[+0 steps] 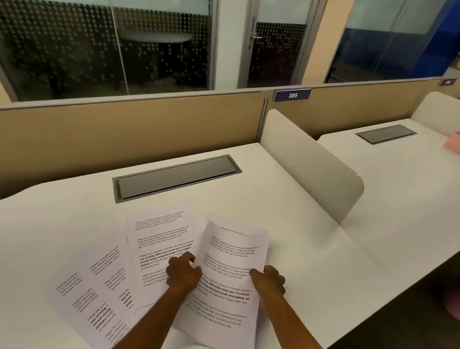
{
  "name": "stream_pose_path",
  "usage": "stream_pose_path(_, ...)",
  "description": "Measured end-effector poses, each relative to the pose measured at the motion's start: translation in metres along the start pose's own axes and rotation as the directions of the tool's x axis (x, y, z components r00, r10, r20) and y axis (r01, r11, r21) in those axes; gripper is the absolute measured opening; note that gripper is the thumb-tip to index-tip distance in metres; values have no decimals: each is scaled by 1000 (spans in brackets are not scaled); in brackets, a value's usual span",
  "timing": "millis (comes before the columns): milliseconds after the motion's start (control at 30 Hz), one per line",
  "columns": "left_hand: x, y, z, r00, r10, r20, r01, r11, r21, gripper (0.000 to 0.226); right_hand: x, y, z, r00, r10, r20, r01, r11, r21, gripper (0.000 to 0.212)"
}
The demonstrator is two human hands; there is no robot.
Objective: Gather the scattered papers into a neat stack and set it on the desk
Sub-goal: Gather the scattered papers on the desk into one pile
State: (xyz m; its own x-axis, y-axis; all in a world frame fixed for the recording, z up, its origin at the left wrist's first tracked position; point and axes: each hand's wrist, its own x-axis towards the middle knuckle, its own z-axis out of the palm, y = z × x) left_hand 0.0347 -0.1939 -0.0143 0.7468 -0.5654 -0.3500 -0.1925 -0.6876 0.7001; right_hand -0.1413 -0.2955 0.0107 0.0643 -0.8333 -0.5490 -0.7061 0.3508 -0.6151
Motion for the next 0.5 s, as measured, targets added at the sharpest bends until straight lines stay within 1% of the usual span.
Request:
stream_pose_path(67,14,-8,6,1000,-28,4,27,996,90,31,5,-3,2,1000,-3,-7,3,1000,-3,42)
stream_pose_path(167,20,-9,8,1000,6,17,-8,992,122,37,10,-9,6,1000,-3,-3,3,1000,-8,41)
stream_pose_path(300,13,3,3,999,34,20,-36,994,99,38,10,-17,16,1000,-3,5,3,1000,27,43)
stream_pose_path(433,14,3,5,999,23,28,-25,997,80,53,7,-21,21,1000,-9,11,9,1000,7,44)
stream_pose_path(500,18,2,5,1000,10,28,-12,997,74,52,6,-20,20,1000,-23,2,23,999,24,46)
